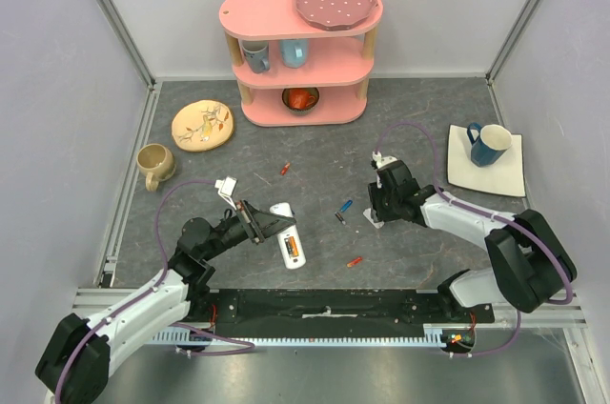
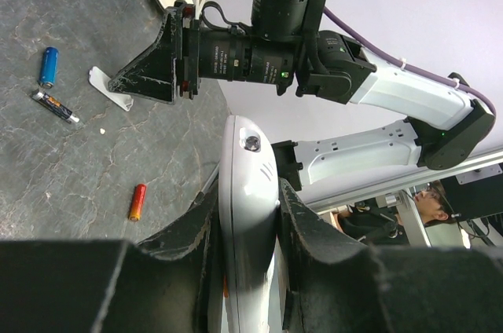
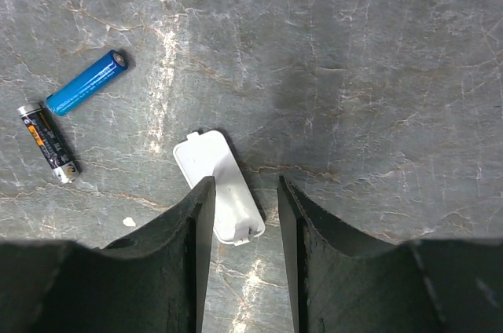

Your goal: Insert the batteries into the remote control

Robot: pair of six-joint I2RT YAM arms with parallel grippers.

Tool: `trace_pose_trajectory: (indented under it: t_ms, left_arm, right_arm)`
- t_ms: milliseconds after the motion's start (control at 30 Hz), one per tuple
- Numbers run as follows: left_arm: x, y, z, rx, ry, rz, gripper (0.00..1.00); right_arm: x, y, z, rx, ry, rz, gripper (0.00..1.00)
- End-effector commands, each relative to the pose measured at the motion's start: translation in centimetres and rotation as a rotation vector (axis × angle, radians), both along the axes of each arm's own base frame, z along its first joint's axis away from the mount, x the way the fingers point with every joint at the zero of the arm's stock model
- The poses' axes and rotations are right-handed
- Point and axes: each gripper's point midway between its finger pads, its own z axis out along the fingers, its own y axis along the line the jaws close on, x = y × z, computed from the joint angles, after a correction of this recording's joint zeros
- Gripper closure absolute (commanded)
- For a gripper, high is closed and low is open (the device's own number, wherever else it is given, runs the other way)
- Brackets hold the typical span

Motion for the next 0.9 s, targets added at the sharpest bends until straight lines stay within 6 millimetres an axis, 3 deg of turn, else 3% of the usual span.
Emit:
trace_pose_trajectory:
  t_ms: [0,867]
  left_arm:
    - [-0.59,0.17,-0.71,0.003,-0.045,-0.013,0.98]
    - [-0.60,0.14,-0.79,0.002,-0.043,-0.015,0.98]
  right_arm:
    - [-0.55,-0.50,-0.13,-0.004,0.009,-0.011,0.55]
    - [-1.09,0.37,0.21,0.043,0.012,0.032,0.52]
